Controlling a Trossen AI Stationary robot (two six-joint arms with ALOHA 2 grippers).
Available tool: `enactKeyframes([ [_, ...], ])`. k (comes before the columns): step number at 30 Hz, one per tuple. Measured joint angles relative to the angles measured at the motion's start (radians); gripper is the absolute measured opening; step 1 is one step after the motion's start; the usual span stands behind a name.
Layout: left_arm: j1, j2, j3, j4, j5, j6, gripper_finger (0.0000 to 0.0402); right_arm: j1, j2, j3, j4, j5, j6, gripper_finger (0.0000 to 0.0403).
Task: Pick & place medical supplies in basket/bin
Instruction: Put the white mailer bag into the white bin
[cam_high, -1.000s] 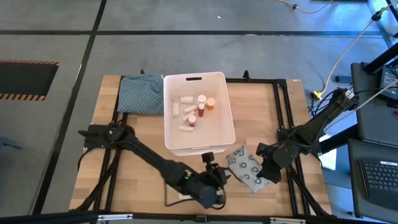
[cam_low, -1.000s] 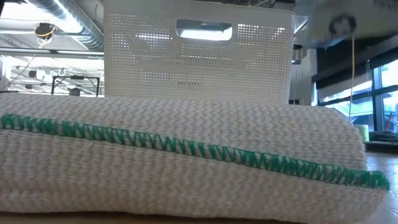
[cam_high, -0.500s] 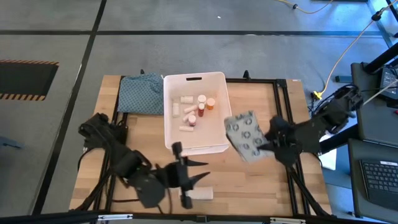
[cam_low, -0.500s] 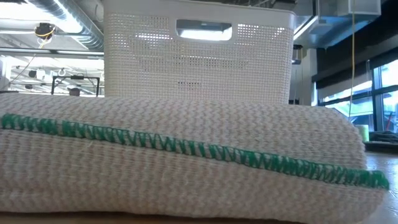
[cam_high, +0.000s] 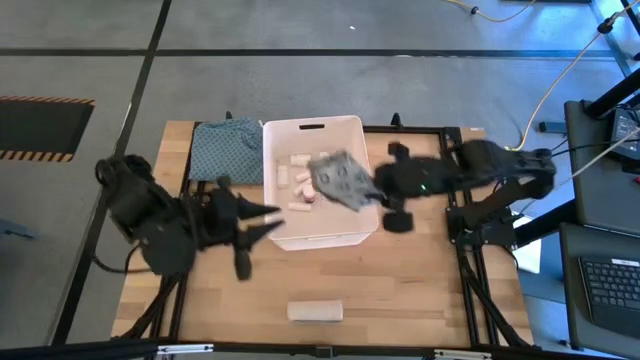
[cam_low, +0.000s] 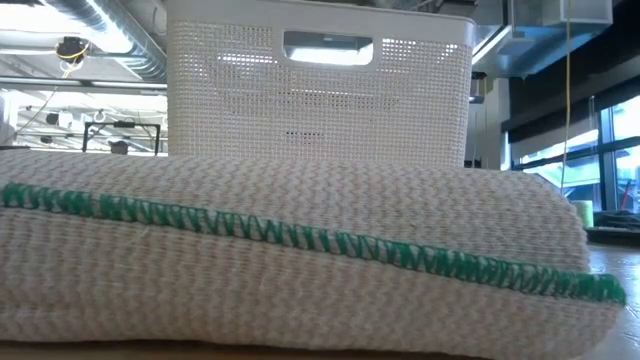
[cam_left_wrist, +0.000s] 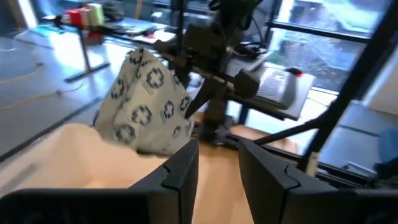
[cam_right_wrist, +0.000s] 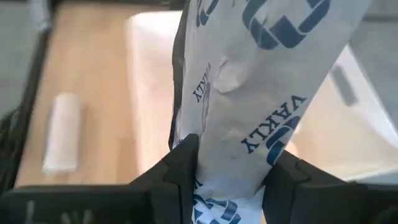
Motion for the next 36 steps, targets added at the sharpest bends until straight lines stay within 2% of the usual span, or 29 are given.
enactKeyframes([
  [5,0.001,-0.075,0.0,-0.232,-0.09,-0.097,0.0109,-0.16,0.098,0.132,-0.021,0.002,0.277,0.0124],
  [9,0.023,-0.123,0.0,-0.381,-0.122,-0.153,0.0109,-0.242,0.173,0.19,-0.072,-0.029,0.299,0.0124],
  [14,0.069,-0.161,0.0,-0.491,-0.121,-0.171,0.0109,-0.287,0.29,0.197,-0.135,-0.1,0.468,0.0124],
  [25,0.207,-0.207,0.0,-0.515,-0.047,0.015,0.0109,-0.307,0.463,0.196,-0.191,-0.258,0.698,0.0124],
  [31,0.263,-0.208,0.0,-0.515,0.014,0.115,0.0109,-0.305,0.477,0.196,-0.308,-0.316,0.86,0.0124],
  [36,0.296,-0.208,0.0,-0.516,0.043,0.165,0.0109,-0.305,0.477,0.196,-0.311,-0.35,0.959,0.0124],
])
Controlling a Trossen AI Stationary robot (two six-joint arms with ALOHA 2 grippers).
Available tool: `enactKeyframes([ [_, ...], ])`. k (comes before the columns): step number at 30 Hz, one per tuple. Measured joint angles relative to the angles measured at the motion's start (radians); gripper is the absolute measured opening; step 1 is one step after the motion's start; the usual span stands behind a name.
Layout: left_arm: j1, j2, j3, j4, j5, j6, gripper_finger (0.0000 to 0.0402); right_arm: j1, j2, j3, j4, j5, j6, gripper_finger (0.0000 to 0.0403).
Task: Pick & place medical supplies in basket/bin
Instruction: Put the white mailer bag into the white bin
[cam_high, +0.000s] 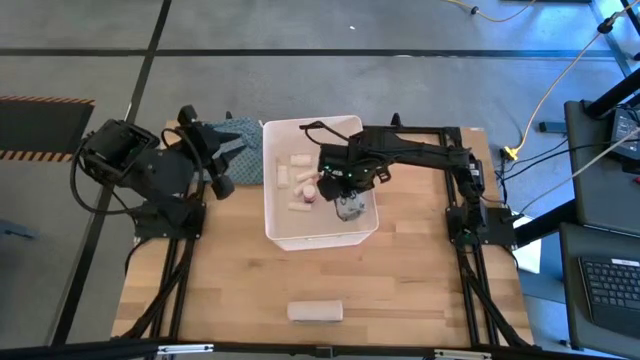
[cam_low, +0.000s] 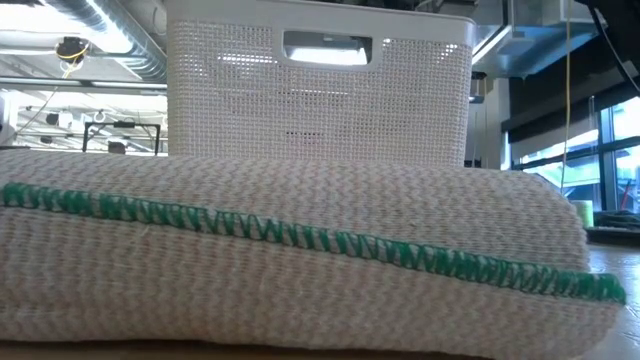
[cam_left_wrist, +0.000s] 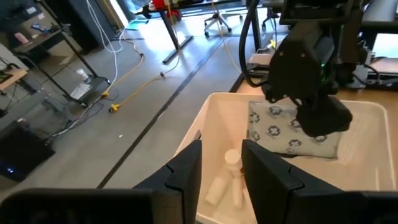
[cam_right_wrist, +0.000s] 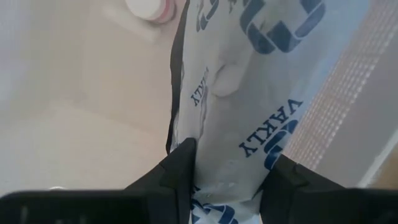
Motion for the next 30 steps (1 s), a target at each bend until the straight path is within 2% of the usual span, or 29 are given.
enactKeyframes([
  [10,0.047,0.0,0.0,-0.002,0.013,0.078,0.0109,-0.001,0.049,-0.038,-0.004,-0.019,0.03,0.0124],
  [20,0.062,0.0,0.0,-0.006,0.02,0.083,0.0109,-0.002,0.146,-0.051,-0.016,-0.074,0.006,0.0125],
  [30,0.062,0.001,0.0,-0.006,0.047,0.08,0.0109,-0.001,0.153,-0.05,-0.012,-0.073,0.001,0.0149],
])
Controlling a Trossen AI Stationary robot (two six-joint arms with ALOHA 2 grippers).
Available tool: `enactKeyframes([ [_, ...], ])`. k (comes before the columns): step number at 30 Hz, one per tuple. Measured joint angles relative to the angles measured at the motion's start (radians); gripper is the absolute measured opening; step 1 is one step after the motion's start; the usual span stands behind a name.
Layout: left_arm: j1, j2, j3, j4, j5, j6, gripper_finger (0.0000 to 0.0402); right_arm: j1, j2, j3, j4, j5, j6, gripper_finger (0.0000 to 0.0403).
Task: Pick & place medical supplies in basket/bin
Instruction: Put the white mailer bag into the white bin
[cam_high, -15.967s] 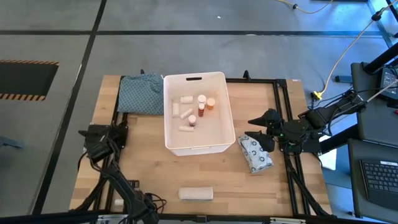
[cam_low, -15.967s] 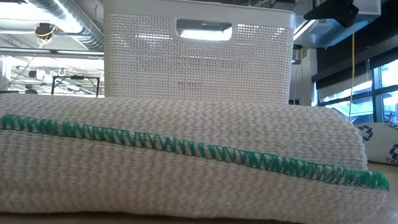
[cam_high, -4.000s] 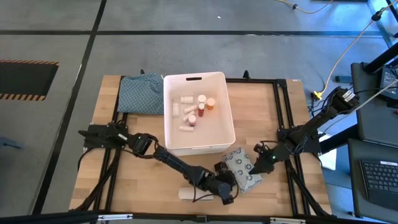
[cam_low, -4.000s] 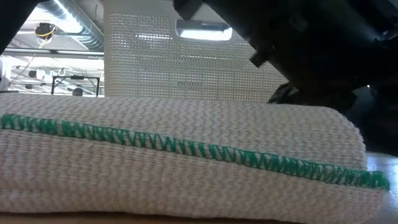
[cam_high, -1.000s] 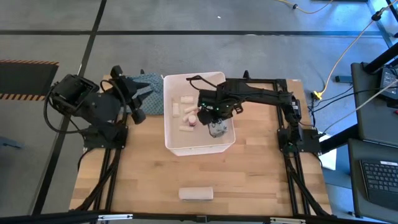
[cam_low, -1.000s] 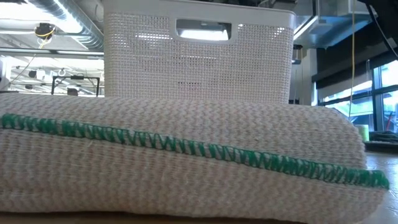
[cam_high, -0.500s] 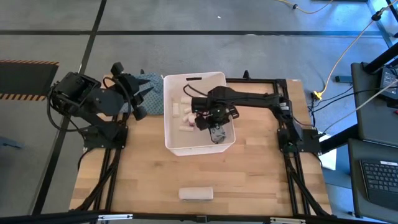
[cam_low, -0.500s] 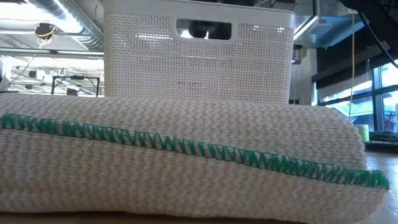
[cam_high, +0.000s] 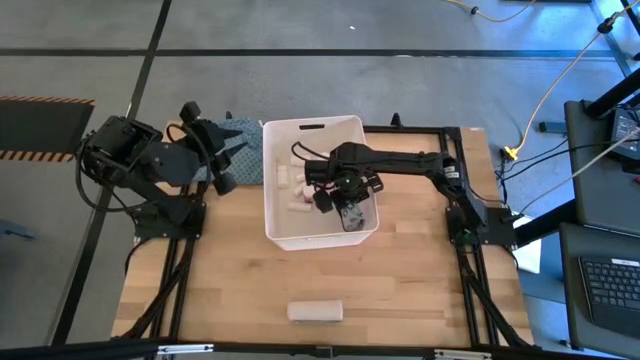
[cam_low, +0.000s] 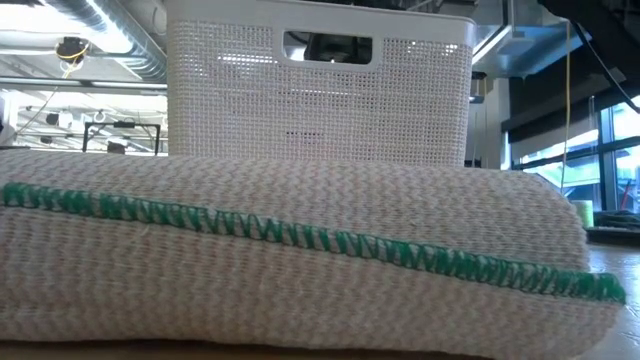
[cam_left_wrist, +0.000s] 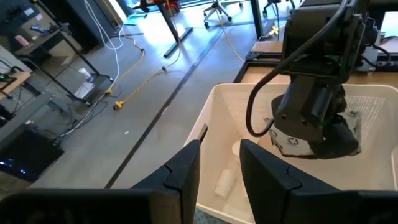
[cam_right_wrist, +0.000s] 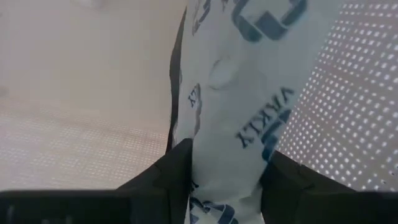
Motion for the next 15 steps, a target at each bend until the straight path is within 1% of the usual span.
enactKeyframes([
  [10,0.0,0.0,0.0,0.0,0.016,0.0,0.0109,0.0,0.002,-0.001,0.005,-0.005,-0.003,0.0154],
  [15,0.0,0.0,0.0,0.0,0.016,0.0,0.0109,0.0,0.002,-0.001,0.007,-0.007,-0.047,0.0155],
])
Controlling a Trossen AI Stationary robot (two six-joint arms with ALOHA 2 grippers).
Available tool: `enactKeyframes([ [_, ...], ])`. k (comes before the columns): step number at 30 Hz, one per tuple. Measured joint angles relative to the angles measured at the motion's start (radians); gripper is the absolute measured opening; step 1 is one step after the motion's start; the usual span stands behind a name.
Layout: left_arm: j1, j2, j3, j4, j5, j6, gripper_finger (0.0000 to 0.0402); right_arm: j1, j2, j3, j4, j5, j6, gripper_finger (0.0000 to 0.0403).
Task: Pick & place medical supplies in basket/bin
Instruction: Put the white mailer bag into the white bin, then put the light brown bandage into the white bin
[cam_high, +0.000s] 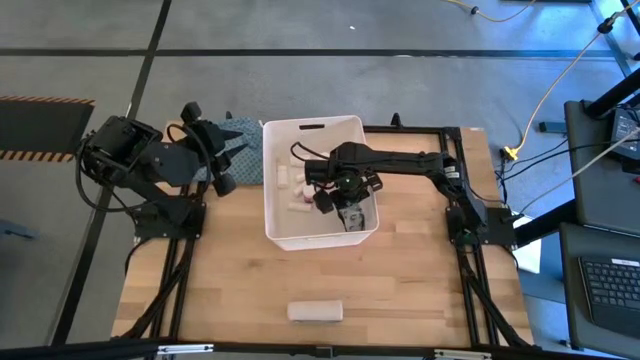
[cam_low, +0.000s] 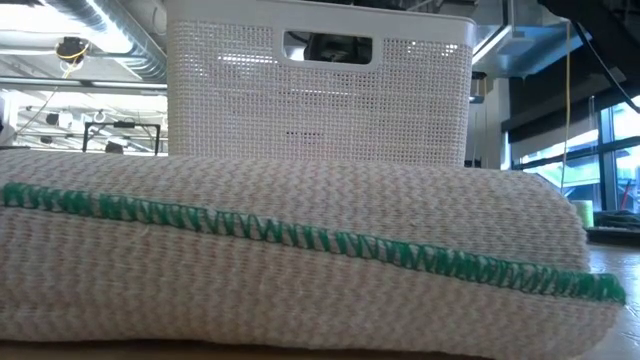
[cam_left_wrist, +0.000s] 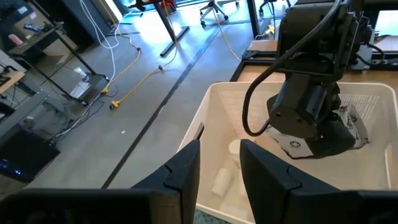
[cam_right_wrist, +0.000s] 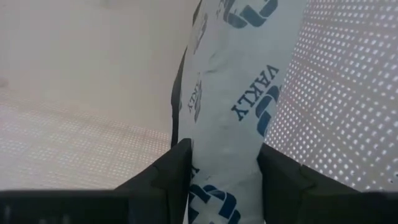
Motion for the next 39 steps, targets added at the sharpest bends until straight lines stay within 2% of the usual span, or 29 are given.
enactKeyframes([
  [21,0.0,0.0,0.0,-0.01,0.006,0.018,0.0109,0.0,0.001,-0.002,0.002,0.017,-0.019,0.0156],
  [32,0.0,0.0,0.0,-0.01,0.006,0.018,0.0109,0.0,0.0,-0.002,0.003,0.014,-0.033,0.0235],
  [39,0.0,0.0,0.0,-0.01,0.006,0.01,0.0109,-0.008,0.011,0.075,0.028,-0.017,-0.064,0.0249],
])
